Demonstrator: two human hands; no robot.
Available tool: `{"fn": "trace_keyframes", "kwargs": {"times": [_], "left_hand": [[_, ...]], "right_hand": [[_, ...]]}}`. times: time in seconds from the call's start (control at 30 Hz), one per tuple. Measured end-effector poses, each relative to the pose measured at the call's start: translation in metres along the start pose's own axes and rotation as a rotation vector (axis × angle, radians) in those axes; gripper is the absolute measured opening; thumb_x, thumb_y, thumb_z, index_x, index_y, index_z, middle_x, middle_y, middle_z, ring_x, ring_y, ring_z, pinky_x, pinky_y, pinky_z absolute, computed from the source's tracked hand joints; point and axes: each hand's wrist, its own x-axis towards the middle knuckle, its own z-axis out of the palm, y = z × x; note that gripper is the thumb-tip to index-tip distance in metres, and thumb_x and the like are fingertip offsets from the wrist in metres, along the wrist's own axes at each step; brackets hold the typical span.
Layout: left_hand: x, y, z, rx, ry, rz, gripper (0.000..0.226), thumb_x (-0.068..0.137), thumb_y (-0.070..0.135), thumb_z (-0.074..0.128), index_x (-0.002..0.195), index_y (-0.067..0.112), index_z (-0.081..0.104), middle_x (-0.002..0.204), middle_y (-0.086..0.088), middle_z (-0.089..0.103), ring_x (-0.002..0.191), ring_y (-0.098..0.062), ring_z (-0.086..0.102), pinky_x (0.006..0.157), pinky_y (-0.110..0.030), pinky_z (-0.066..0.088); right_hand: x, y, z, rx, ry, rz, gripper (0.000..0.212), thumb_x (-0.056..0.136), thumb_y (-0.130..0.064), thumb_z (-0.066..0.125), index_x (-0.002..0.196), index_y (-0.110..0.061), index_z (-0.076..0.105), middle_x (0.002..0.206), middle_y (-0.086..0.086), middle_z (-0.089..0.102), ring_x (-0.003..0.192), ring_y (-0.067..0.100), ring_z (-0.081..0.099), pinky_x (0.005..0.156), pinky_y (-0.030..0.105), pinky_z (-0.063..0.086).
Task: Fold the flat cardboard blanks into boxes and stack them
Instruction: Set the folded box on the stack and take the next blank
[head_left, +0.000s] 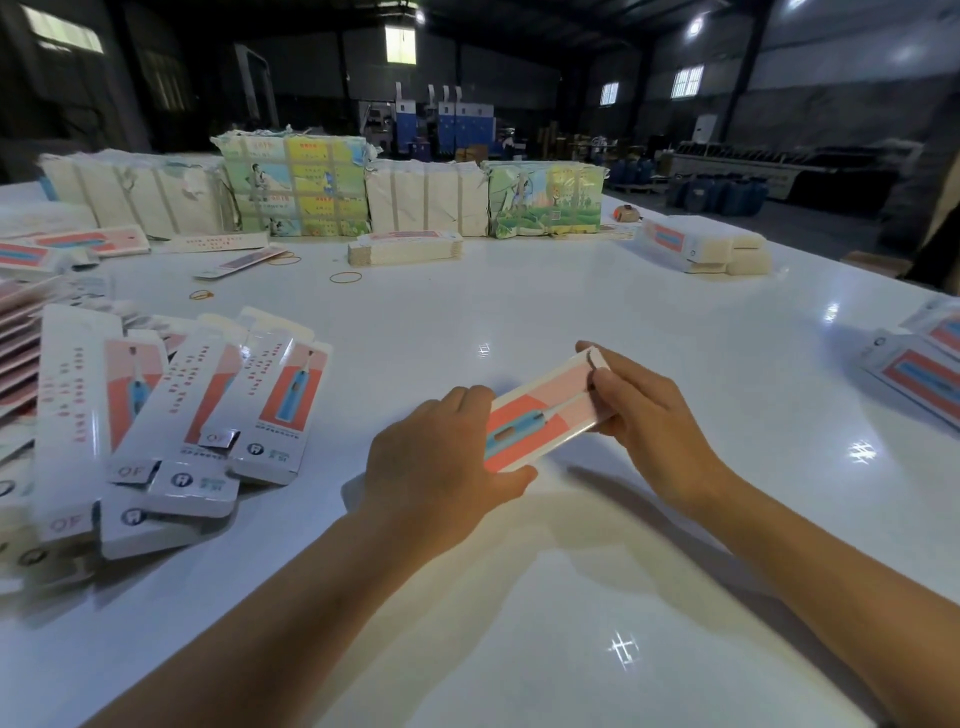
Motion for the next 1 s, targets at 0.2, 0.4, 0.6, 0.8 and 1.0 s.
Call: {"fn": "trace_keyframes", "kwargs": {"times": [0.2, 0.4, 0.6, 0.8, 1.0], "left_hand": [[0.000, -0.008, 0.003, 0.018, 0.050, 0.018, 0.072, 0.064, 0.077, 0.053, 0.121, 0.036, 0.038, 0.113, 0.016, 0.057, 0.081, -0.004, 0.044, 0.059, -0.017, 0.035], [-0.001, -0.009, 0.000, 0.025, 0.084, 0.074, 0.073, 0.064, 0.072, 0.061, 0.122, 0.030, 0.047, 0.108, 0.010, 0.063, 0.084, -0.012, 0.062, 0.059, -0.018, 0.036], [-0.001, -0.009, 0.000, 0.043, 0.086, 0.088, 0.075, 0.065, 0.073, 0.060, 0.125, 0.030, 0.045, 0.112, 0.009, 0.061, 0.090, -0.013, 0.062, 0.065, -0.024, 0.048], [-0.002, -0.006, -0.001, -0.001, 0.083, 0.135, 0.073, 0.067, 0.064, 0.066, 0.125, 0.024, 0.049, 0.109, 0.005, 0.062, 0.088, -0.014, 0.062, 0.063, -0.022, 0.043], [-0.003, -0.001, 0.001, 0.015, 0.098, 0.111, 0.071, 0.072, 0.063, 0.064, 0.128, 0.024, 0.043, 0.111, 0.007, 0.057, 0.084, -0.006, 0.049, 0.063, -0.017, 0.036]], "right_hand": [[0.005, -0.008, -0.004, 0.364, 0.041, 0.214, 0.033, 0.099, -0.004, 0.034, 0.104, -0.015, 0.064, 0.087, 0.002, 0.074, 0.084, 0.016, 0.069, 0.065, 0.024, 0.056], [0.004, -0.010, -0.005, 0.435, 0.064, 0.255, 0.035, 0.099, -0.004, 0.033, 0.108, -0.016, 0.064, 0.096, 0.008, 0.073, 0.095, 0.026, 0.065, 0.069, 0.029, 0.058], [0.006, -0.007, -0.006, 0.364, 0.068, 0.225, 0.036, 0.097, 0.000, 0.033, 0.107, -0.014, 0.064, 0.103, 0.015, 0.069, 0.096, 0.029, 0.065, 0.065, 0.028, 0.057], [-0.006, -0.005, -0.001, -0.052, 0.124, -0.023, 0.031, 0.100, -0.016, 0.033, 0.117, -0.027, 0.056, 0.106, 0.003, 0.068, 0.092, 0.010, 0.067, 0.075, 0.019, 0.055], [-0.014, -0.005, 0.007, -0.497, 0.057, -0.120, 0.034, 0.098, -0.025, 0.044, 0.132, -0.020, 0.047, 0.096, -0.034, 0.049, 0.085, -0.013, 0.056, 0.072, -0.002, 0.040]]}}
